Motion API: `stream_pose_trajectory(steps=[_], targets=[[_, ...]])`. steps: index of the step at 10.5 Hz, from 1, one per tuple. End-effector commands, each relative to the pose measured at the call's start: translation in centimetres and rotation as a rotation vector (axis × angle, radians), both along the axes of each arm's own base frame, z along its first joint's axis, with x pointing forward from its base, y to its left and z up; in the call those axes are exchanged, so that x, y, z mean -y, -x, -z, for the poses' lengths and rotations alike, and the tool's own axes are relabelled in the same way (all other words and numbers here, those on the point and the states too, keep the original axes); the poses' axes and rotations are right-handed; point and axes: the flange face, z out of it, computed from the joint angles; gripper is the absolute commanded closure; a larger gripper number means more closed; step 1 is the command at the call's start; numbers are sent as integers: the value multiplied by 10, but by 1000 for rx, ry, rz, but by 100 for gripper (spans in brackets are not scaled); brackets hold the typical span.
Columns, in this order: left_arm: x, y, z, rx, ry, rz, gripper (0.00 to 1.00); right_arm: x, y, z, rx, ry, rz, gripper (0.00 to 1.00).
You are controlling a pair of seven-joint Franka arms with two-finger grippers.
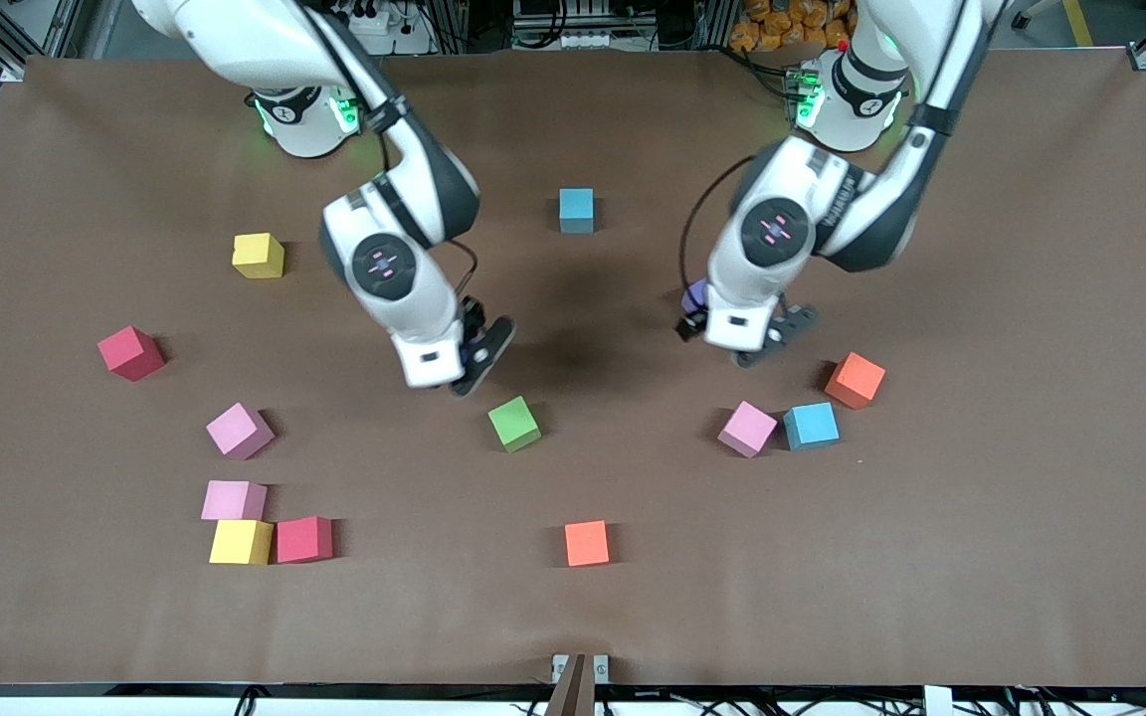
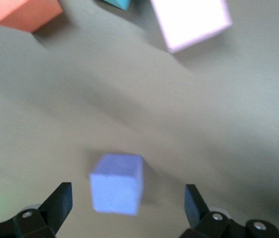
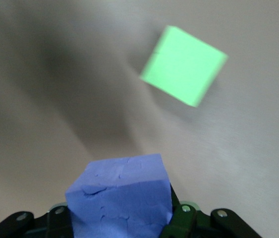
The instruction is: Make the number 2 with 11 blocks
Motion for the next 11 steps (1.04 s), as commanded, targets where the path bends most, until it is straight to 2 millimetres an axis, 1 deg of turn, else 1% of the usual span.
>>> stream_pose_trajectory(steps=[1,2,3,4,5,6,7,8,9,10,11], targets=[[-25,-10,20,-21,-3,-17,0,-29,55,0,33,-23,-98,60],[-25,-8,28,-38,-2,-24,0,-37,76,11,57,-34,-133,60],[-19,-3,34,-59,18,-38,0,-46,96,21,70,-39,-176,61],[-16,-1,33,-70,36,-54,0,-53,111,26,77,-40,-223,63],[-15,3,37,-95,62,-85,0,-55,120,25,77,-39,-252,64],[-17,7,40,-95,77,-106,0,-55,129,20,78,-40,-293,64],[-18,12,42,-103,75,-107,0,-49,136,19,74,-36,-330,64],[-12,24,51,-121,77,-98,0,-41,144,20,65,-29,-346,64],[-5,37,62,-109,86,-84,0,-43,161,20,60,-25,-371,64],[-7,43,70,-93,89,-87,0,-39,171,23,50,-18,-377,64],[-8,45,71,-86,91,-87,0,-43,187,28,49,-16,-394,64]])
